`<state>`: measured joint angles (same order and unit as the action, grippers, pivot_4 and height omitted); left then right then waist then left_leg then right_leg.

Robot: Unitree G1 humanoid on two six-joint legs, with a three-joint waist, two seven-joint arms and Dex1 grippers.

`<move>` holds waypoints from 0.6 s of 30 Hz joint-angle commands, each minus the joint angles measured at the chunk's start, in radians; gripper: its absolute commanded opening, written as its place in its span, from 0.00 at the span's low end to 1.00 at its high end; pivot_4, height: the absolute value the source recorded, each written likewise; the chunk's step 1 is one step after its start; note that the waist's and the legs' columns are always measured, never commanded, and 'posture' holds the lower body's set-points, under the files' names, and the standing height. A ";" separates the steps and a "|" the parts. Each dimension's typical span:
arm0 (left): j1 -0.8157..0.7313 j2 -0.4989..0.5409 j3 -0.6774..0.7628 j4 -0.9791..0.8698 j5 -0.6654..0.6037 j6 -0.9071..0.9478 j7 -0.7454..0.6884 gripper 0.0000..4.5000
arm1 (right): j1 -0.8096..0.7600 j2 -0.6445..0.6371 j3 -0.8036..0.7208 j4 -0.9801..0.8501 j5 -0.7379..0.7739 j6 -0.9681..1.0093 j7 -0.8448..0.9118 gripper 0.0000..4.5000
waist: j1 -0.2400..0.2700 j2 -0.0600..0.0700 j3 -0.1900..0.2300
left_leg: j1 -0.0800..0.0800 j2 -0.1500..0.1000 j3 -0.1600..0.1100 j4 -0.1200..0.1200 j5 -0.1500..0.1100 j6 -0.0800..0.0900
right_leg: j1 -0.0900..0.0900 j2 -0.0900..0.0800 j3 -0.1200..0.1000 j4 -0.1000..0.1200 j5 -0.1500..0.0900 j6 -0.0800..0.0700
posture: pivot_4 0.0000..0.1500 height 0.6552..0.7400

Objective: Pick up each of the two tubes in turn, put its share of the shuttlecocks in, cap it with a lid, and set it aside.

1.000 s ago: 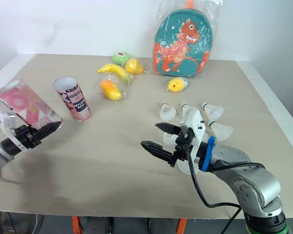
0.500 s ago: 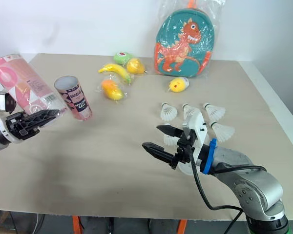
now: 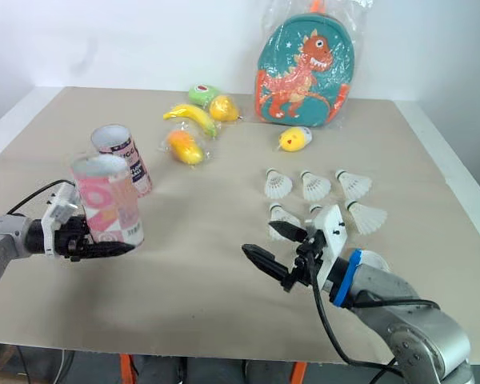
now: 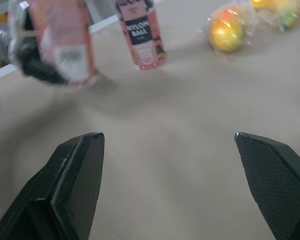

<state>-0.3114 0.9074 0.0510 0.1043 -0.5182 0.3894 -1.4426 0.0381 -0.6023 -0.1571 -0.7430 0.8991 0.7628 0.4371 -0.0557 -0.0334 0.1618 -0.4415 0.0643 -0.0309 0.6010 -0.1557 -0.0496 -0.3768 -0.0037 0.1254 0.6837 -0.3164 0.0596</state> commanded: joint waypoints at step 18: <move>-0.101 0.308 -0.349 0.079 0.216 -0.413 -0.172 0.68 | -0.006 0.097 0.075 0.052 -0.165 -0.007 -0.150 1.00 | 0.006 0.004 0.000 | 0.000 0.000 0.000 -0.001 -0.001 0.002 | -0.001 0.001 0.000 0.000 -0.003 -0.001 | 1.00 1.00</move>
<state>-0.4061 1.1777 -0.2689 0.1502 -0.3273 0.0129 -1.6097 0.0324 -0.5039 -0.0688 -0.6652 0.7390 0.7658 0.2821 -0.0492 -0.0298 0.1622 -0.4416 0.0648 -0.0306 0.5997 -0.1570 -0.0474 -0.3779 -0.0029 0.1251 0.6843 -0.3195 0.0584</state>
